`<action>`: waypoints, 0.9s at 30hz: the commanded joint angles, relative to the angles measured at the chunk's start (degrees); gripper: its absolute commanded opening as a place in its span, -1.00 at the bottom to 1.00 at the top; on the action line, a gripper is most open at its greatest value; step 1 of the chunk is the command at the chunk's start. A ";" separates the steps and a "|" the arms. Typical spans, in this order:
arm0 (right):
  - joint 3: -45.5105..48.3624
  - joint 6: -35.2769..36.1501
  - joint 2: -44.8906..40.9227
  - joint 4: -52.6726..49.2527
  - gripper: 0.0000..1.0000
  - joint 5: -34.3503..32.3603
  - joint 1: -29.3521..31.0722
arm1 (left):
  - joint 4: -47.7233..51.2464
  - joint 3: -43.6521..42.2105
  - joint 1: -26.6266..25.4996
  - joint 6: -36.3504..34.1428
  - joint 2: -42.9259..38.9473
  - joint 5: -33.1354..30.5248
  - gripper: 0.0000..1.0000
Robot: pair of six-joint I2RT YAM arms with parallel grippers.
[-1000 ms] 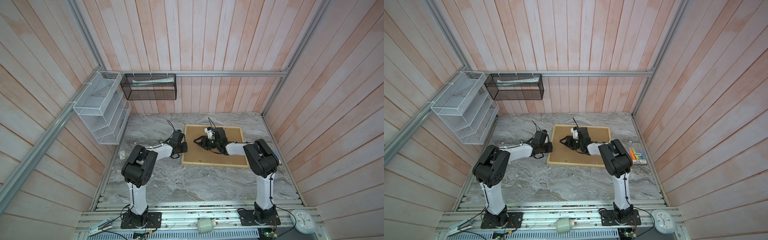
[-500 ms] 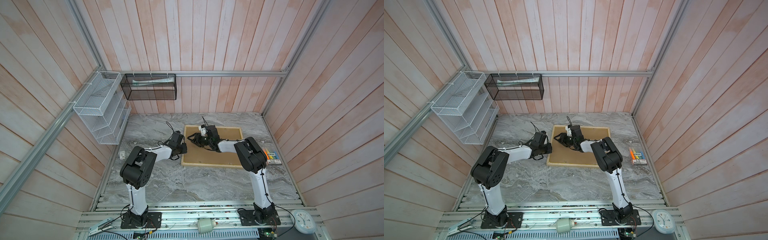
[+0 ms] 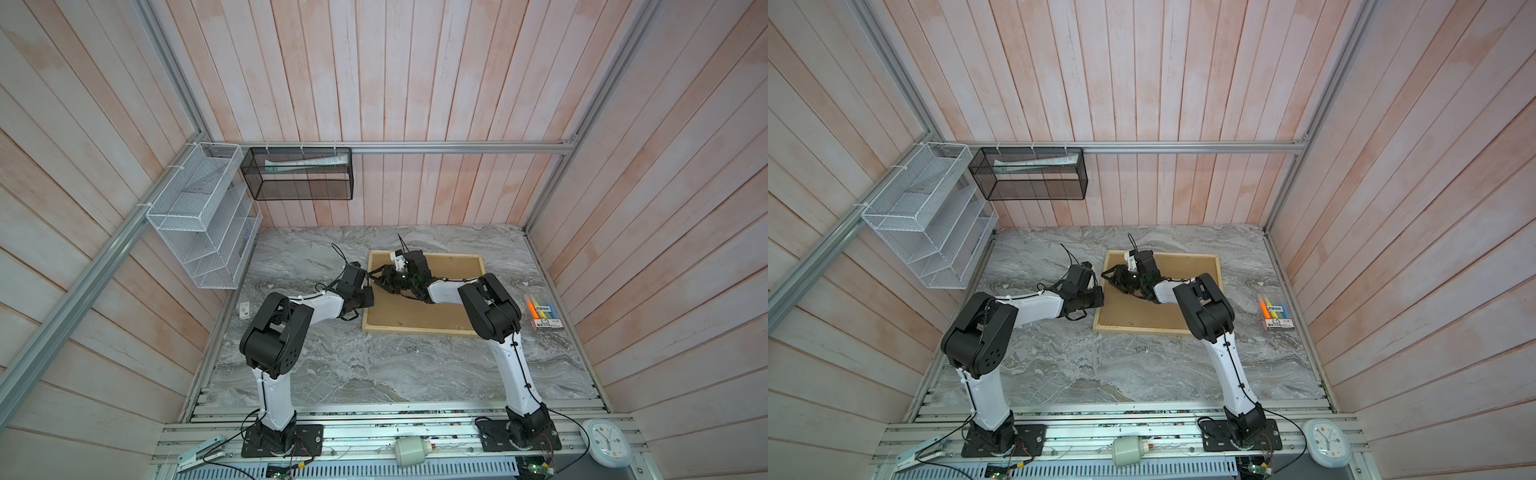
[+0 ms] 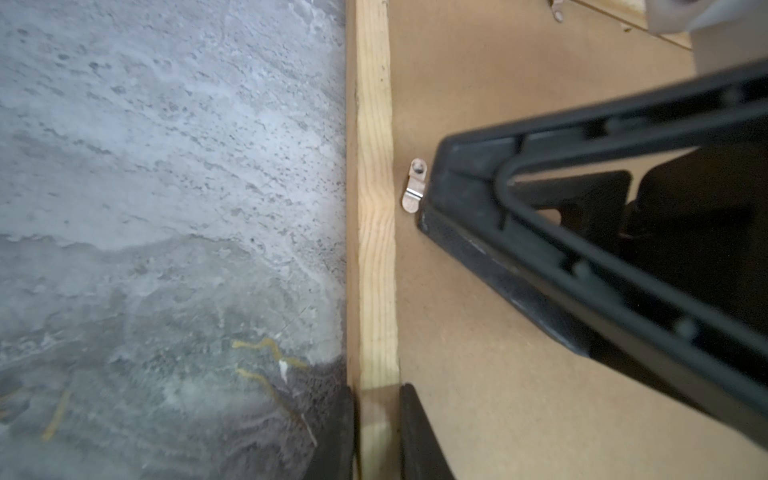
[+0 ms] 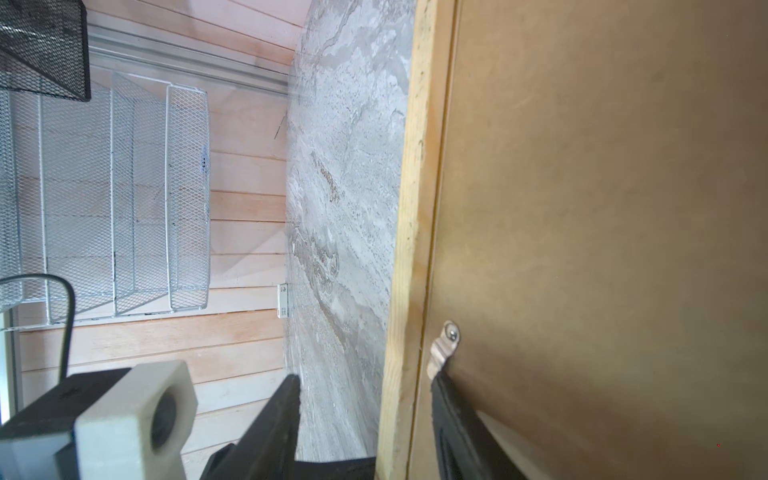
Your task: Put the photo into the frame
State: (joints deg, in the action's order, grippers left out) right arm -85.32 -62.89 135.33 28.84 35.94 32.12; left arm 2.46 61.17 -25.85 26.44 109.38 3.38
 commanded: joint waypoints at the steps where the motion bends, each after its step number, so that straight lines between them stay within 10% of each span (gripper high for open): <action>1: 0.20 -3.75 2.23 -0.31 0.04 -1.87 0.66 | 8.33 -3.16 -0.78 1.58 1.67 4.53 -0.78; 27: 5.75 -21.49 1.61 5.36 0.05 -13.84 3.18 | 7.57 -2.68 -1.75 0.30 1.24 7.94 -0.78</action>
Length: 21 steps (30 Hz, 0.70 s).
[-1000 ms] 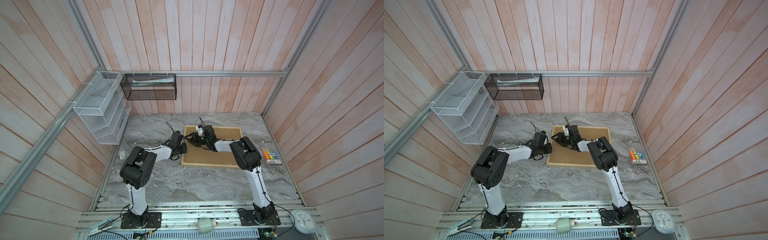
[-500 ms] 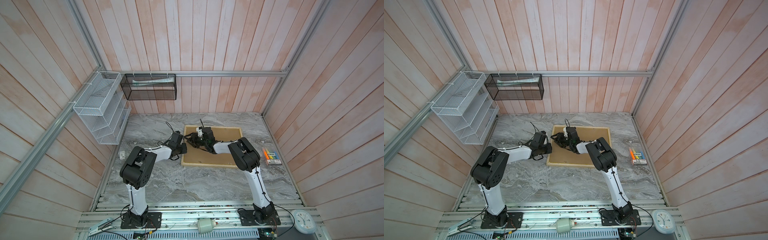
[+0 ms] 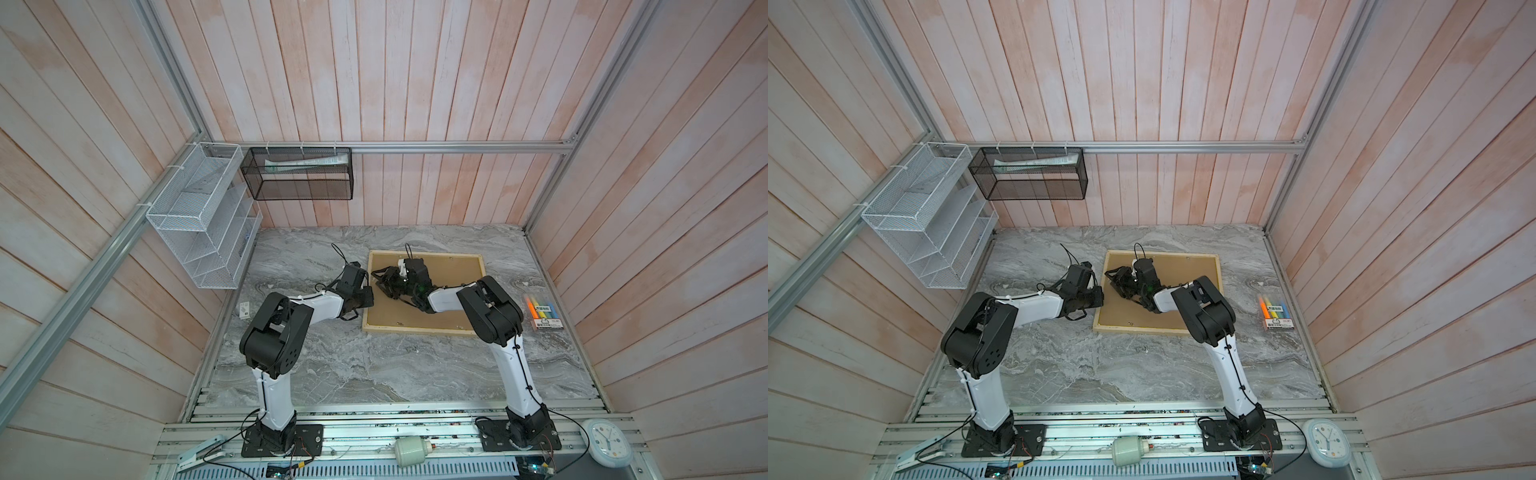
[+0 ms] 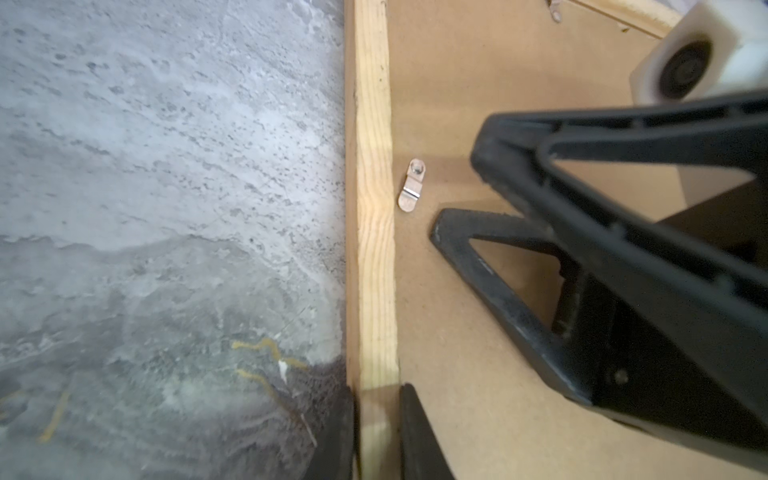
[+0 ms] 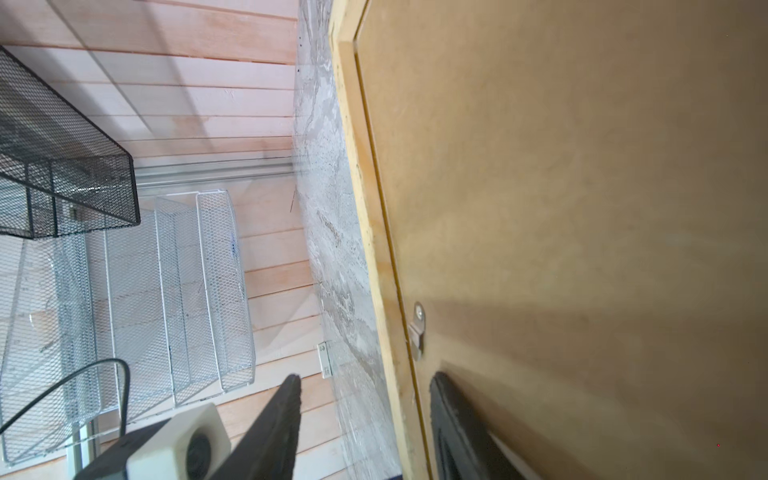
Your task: Put the photo into the frame
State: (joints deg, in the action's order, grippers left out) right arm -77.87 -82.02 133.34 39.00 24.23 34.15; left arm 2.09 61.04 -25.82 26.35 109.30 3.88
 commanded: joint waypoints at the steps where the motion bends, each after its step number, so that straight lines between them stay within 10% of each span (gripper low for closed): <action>1: -2.43 -2.31 4.05 -5.55 0.05 -2.34 1.40 | 7.95 -2.50 -1.93 0.22 1.27 7.51 -0.78; 21: -1.26 -10.71 6.64 -3.35 0.04 -13.70 2.24 | 7.20 -2.46 -4.45 -1.70 0.71 9.78 -0.79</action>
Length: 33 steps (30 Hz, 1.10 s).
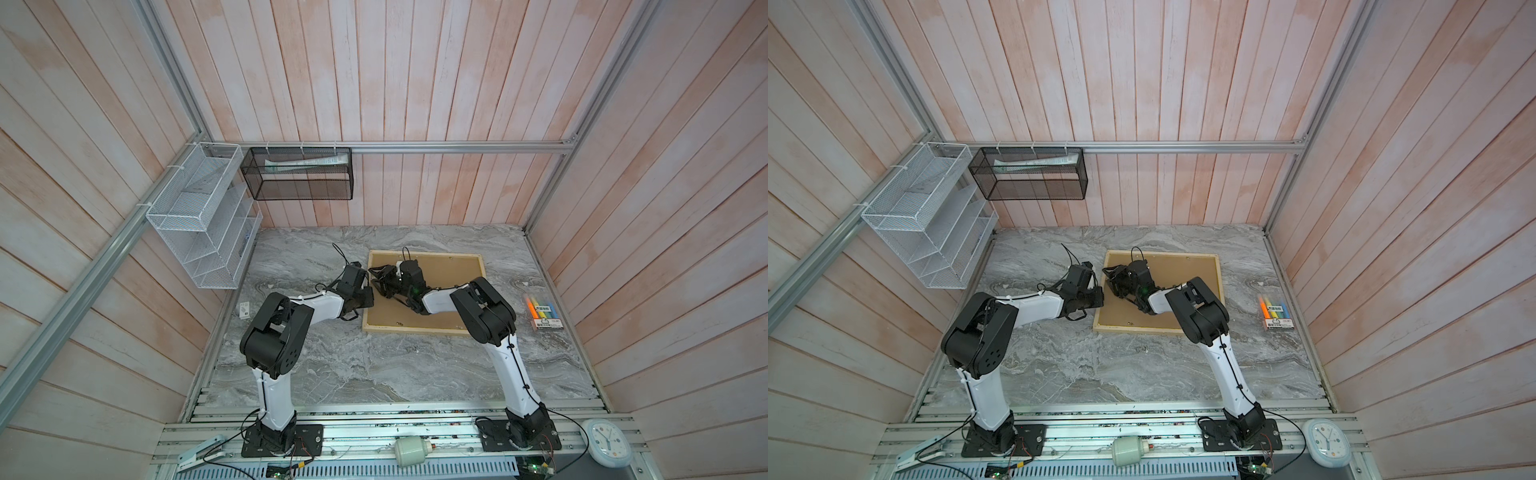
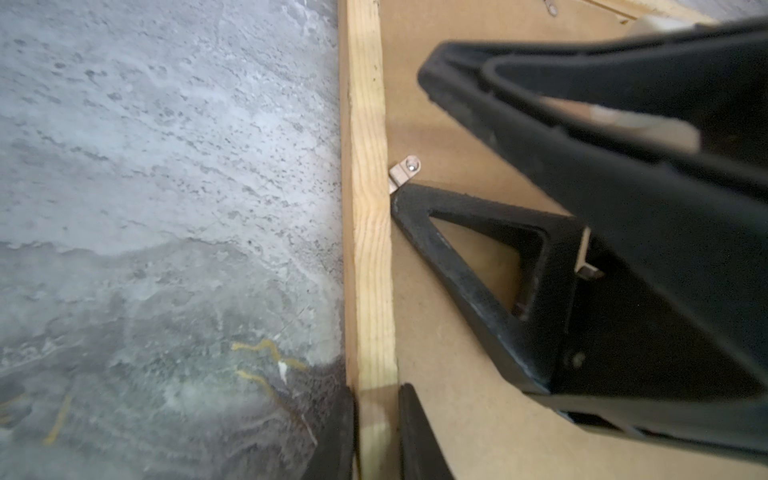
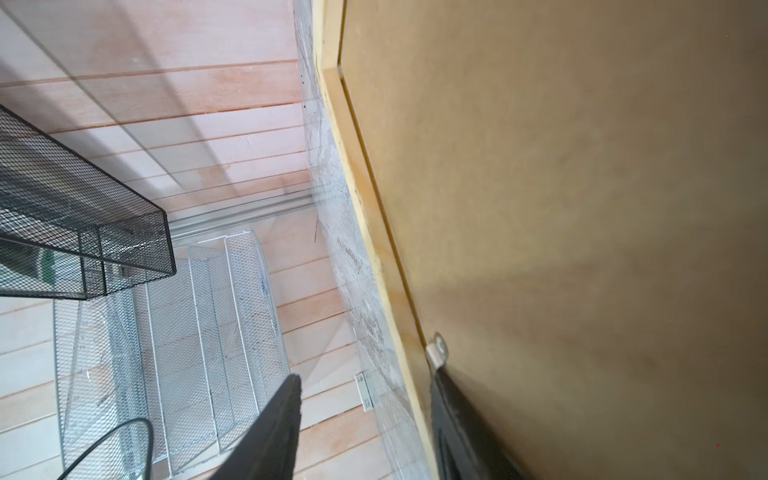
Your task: Put the photo into the frame
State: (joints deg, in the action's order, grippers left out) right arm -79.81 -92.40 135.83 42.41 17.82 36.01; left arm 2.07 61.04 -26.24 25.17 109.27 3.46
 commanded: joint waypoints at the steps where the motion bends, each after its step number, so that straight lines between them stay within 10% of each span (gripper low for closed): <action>1: 0.35 0.19 4.02 -7.72 0.04 -8.04 0.52 | 7.16 -2.48 -4.21 -0.63 0.68 10.32 -0.79; 17: -2.32 20.13 -1.80 -20.66 0.04 -9.76 0.52 | 9.01 -1.60 -3.64 1.72 1.07 6.63 -0.81; 33: -0.13 16.13 -1.28 -16.31 0.04 -7.37 0.57 | 7.80 -2.06 -3.29 1.73 0.89 8.68 -0.81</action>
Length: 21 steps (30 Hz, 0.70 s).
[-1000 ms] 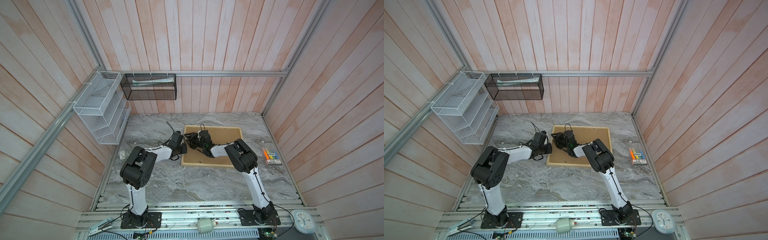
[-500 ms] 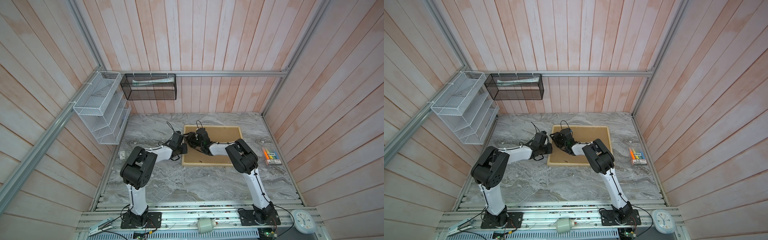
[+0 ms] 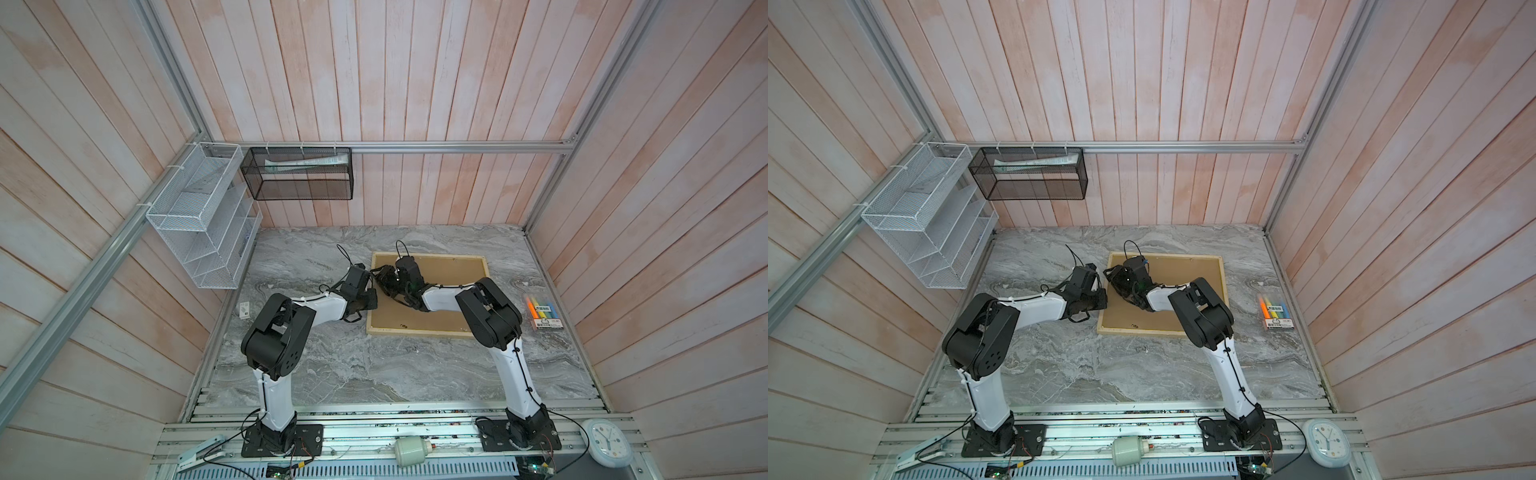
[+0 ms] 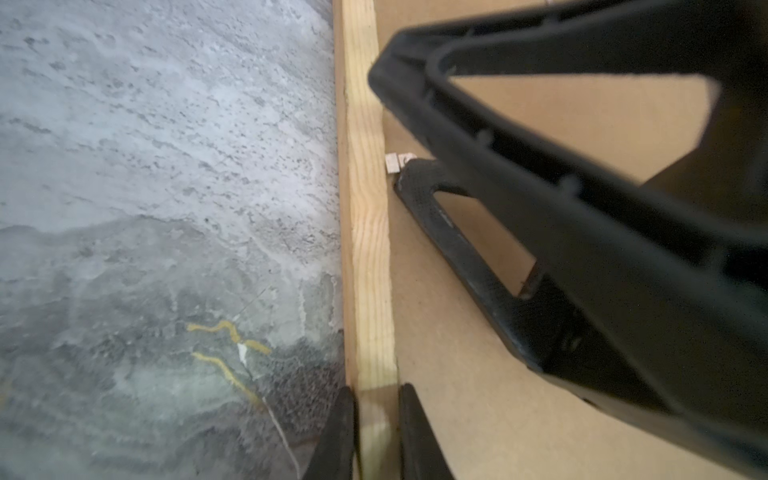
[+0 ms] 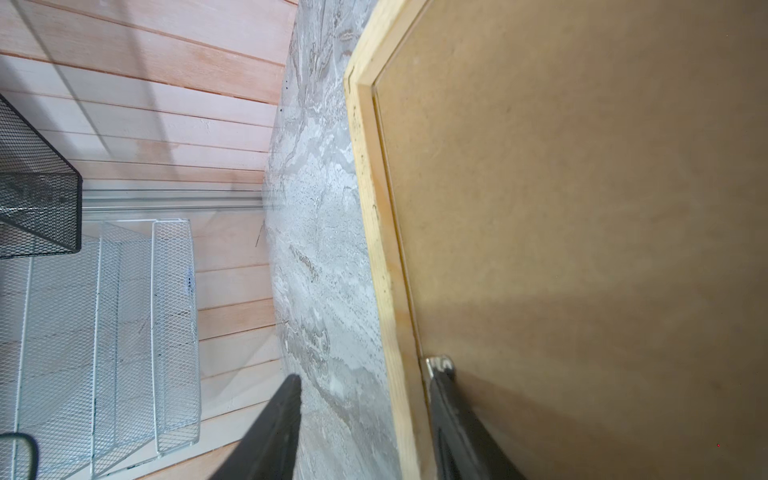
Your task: Put the photo into the frame
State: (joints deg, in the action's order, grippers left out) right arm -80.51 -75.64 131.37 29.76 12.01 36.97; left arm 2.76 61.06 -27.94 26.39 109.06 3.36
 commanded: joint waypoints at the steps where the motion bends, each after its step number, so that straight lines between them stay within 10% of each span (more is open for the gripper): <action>1: 0.30 -0.81 3.48 -3.65 0.04 -1.73 -0.41 | 6.83 -2.10 -1.57 0.51 1.11 9.06 -0.81; 15: -4.96 0.47 6.63 -5.32 0.04 -0.98 -0.85 | 4.56 -3.02 -0.49 1.06 2.04 12.48 -0.82; 21: -5.23 12.30 2.04 -2.88 0.06 3.85 -1.30 | 1.15 -4.98 5.27 3.12 1.89 14.00 -0.83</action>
State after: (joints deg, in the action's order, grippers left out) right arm -84.75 -71.35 133.71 28.12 15.29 36.62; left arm -0.99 59.40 -24.23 28.38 109.16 9.74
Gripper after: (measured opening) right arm 0.526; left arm 0.183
